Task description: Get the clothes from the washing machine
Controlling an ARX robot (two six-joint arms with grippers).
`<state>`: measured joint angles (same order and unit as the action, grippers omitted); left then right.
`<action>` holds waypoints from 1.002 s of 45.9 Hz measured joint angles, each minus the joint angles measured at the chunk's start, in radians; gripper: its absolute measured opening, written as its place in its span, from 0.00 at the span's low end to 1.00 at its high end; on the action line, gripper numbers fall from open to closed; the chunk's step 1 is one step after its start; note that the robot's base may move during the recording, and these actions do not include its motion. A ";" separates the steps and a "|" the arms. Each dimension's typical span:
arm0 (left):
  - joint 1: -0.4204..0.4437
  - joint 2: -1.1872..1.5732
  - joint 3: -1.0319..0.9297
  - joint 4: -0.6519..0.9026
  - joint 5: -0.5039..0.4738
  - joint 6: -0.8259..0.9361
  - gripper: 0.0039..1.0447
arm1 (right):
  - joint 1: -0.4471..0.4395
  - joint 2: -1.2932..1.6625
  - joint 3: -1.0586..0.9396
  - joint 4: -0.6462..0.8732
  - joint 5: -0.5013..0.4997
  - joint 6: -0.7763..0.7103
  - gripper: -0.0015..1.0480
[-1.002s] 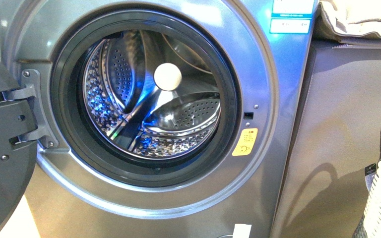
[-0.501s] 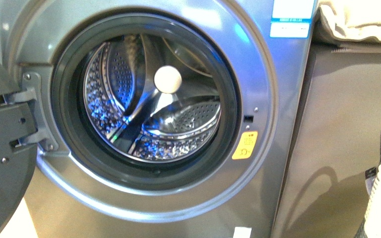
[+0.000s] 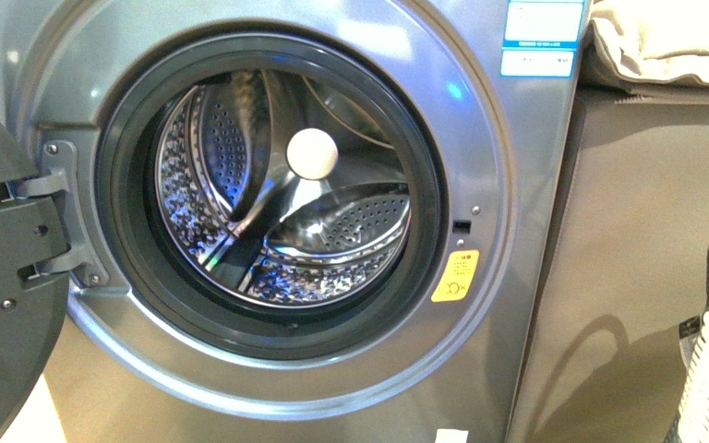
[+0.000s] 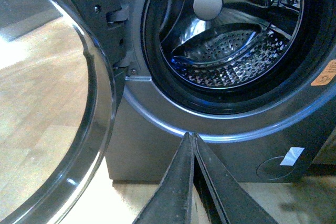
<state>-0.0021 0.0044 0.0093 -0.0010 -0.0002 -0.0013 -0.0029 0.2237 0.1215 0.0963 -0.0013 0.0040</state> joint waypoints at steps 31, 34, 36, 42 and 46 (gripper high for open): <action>0.000 0.000 0.000 0.000 0.000 0.000 0.03 | 0.001 -0.218 -0.116 -0.100 0.000 -0.001 0.02; 0.000 0.000 0.000 0.000 0.000 0.000 0.03 | 0.001 -0.218 -0.116 -0.100 0.000 -0.001 0.02; 0.000 0.000 0.000 0.000 0.000 0.000 0.03 | 0.001 -0.219 -0.116 -0.100 0.000 -0.001 0.02; 0.000 0.000 0.000 0.000 0.000 0.000 0.03 | 0.001 -0.219 -0.116 -0.100 0.000 -0.001 0.02; 0.000 0.000 0.000 0.000 0.000 0.000 0.03 | 0.001 -0.219 -0.116 -0.100 0.000 -0.001 0.02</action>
<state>-0.0021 0.0040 0.0093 -0.0010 -0.0002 -0.0013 -0.0021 0.0044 0.0051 -0.0036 -0.0013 0.0032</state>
